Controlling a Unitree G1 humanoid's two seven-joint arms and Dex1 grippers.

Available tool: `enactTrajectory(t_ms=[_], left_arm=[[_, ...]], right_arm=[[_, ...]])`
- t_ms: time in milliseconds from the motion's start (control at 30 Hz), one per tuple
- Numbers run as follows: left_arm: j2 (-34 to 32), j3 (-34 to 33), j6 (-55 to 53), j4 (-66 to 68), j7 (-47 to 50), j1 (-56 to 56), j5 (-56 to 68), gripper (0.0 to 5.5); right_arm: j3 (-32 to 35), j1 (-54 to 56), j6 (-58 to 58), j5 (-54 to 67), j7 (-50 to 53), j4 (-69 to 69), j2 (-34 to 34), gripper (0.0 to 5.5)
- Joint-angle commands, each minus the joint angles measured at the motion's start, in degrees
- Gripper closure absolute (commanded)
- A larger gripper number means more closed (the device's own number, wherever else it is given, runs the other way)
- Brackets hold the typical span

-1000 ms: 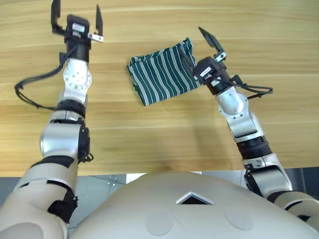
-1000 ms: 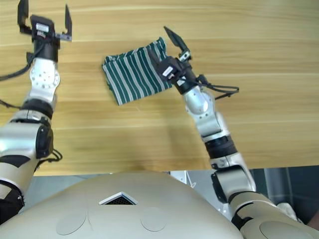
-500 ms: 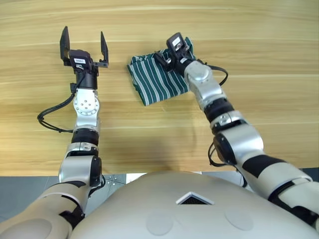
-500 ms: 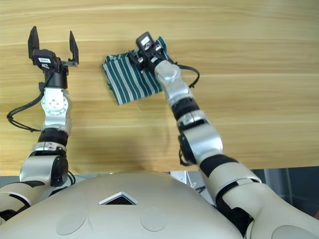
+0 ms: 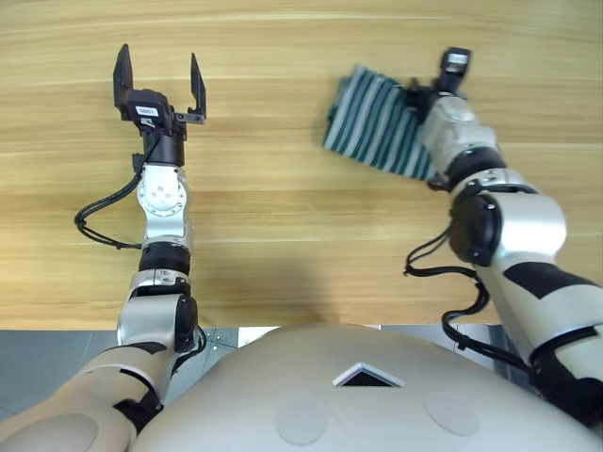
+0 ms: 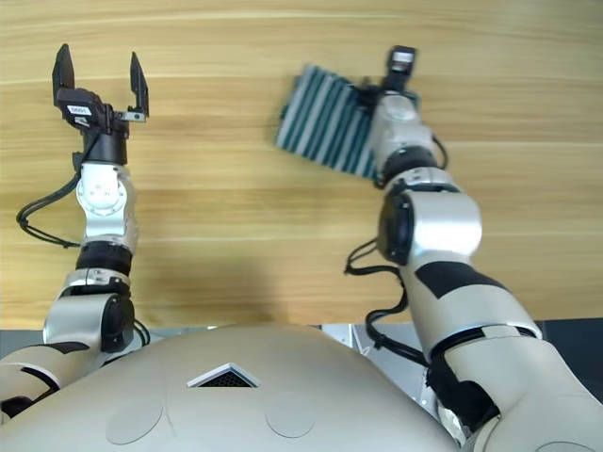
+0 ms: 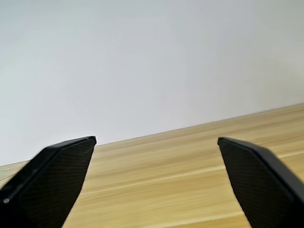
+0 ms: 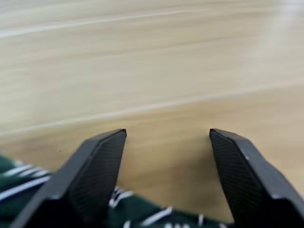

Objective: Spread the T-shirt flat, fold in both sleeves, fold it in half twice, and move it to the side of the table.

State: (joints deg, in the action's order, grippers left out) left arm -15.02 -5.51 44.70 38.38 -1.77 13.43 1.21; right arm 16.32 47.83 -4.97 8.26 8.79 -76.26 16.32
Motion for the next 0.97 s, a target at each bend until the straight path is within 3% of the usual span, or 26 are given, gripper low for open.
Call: enactTrajectory(t_ms=[33,200,433,500,700,867,967], left_arm=[[0.1,-2.5,0.0,-3.9,0.6,-4.8,1.2,0.74],[0.4,-6.1,-0.4,-11.1,2.6,-12.8,1.8,0.74],[0.5,-9.1,-0.1,-14.6,3.9,-18.5,1.2,0.74],[0.4,-9.5,0.4,-15.1,4.3,-19.2,0.0,0.74],[1.0,-9.7,2.1,-15.1,6.0,-19.0,-2.7,0.74],[4.4,-5.0,-4.0,-11.4,4.8,-7.3,-2.5,0.74],[8.4,-0.1,-6.2,-7.2,4.0,-3.4,-5.1,0.74]], right_arm=[[7.4,-5.9,-1.6,3.1,7.2,-2.1,9.1,2.25],[19.5,-12.7,0.1,9.8,16.0,-2.2,18.9,2.25],[29.3,-11.5,8.3,16.5,19.1,-1.3,17.6,2.25],[26.3,-8.8,12.3,13.4,17.0,-0.6,17.1,2.25],[2.5,2.4,28.1,-6.4,5.2,4.3,4.3,2.25],[-16.1,-1.5,33.3,-20.6,3.9,7.4,-13.5,2.25],[-20.1,-7.8,32.7,-22.9,2.5,7.8,-17.1,2.25]])
